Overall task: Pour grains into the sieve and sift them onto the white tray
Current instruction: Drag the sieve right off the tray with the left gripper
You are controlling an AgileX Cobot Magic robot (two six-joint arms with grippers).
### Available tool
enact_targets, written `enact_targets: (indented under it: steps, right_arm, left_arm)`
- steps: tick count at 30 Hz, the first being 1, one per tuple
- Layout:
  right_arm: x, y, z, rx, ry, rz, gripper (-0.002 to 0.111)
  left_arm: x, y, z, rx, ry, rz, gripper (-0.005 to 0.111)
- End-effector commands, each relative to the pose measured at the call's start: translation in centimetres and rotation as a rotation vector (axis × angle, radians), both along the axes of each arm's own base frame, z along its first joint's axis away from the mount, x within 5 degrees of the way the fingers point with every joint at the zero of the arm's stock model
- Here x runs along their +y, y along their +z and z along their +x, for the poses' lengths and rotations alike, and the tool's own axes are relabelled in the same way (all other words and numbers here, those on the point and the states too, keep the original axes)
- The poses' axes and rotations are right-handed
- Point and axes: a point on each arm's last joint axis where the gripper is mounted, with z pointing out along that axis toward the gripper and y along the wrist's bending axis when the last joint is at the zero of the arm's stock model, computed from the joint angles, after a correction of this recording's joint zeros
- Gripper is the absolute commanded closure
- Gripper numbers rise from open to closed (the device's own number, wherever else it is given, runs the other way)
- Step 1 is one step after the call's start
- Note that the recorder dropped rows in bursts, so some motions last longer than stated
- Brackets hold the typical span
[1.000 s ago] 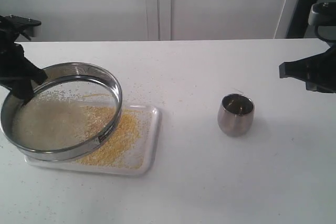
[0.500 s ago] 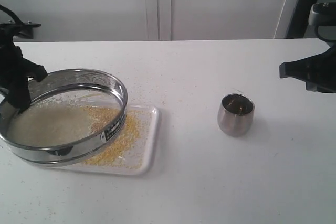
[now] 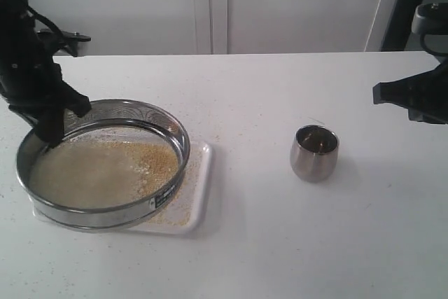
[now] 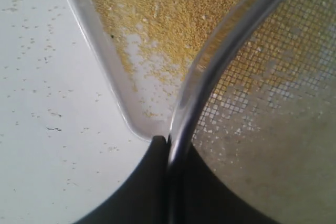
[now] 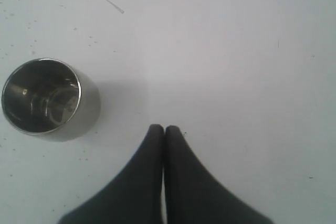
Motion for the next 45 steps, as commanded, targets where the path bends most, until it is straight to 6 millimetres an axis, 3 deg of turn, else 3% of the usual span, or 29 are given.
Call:
enact_targets:
  steps: [1, 3, 6, 12, 24, 36, 45]
  right_arm:
    - [-0.1, 0.2, 0.1, -0.015, -0.003, 0.001, 0.108]
    - [-0.1, 0.2, 0.1, -0.015, -0.003, 0.001, 0.108]
    - [-0.1, 0.2, 0.1, -0.016, -0.002, -0.001, 0.108]
    - [-0.1, 0.2, 0.1, -0.015, -0.016, 0.009, 0.108]
    - [-0.1, 0.2, 0.1, -0.015, -0.017, 0.01, 0.108]
    - [-0.1, 0.2, 0.1, -0.015, -0.017, 0.01, 0.108]
    - [-0.1, 0.2, 0.1, -0.015, -0.018, 0.012, 0.108]
  left_arm:
    - [0.0, 0.1, -0.4, 0.1, 0.015, -0.051, 0.107]
    - [-1.7, 0.7, -1.3, 0.106, -0.071, -0.142, 0.107]
    - [-3.7, 1.1, -1.6, 0.018, -0.107, -0.133, 0.107]
    - [-7.3, 0.7, -2.9, 0.018, -0.216, -0.127, 0.107]
    - [-14.0, -1.9, -4.9, 0.003, -0.356, -0.146, 0.107]
    - [-18.7, -6.3, -5.0, 0.002, -0.35, -0.233, 0.107]
    - [-19.7, -8.9, -4.2, 0.006, -0.295, -0.263, 0.107]
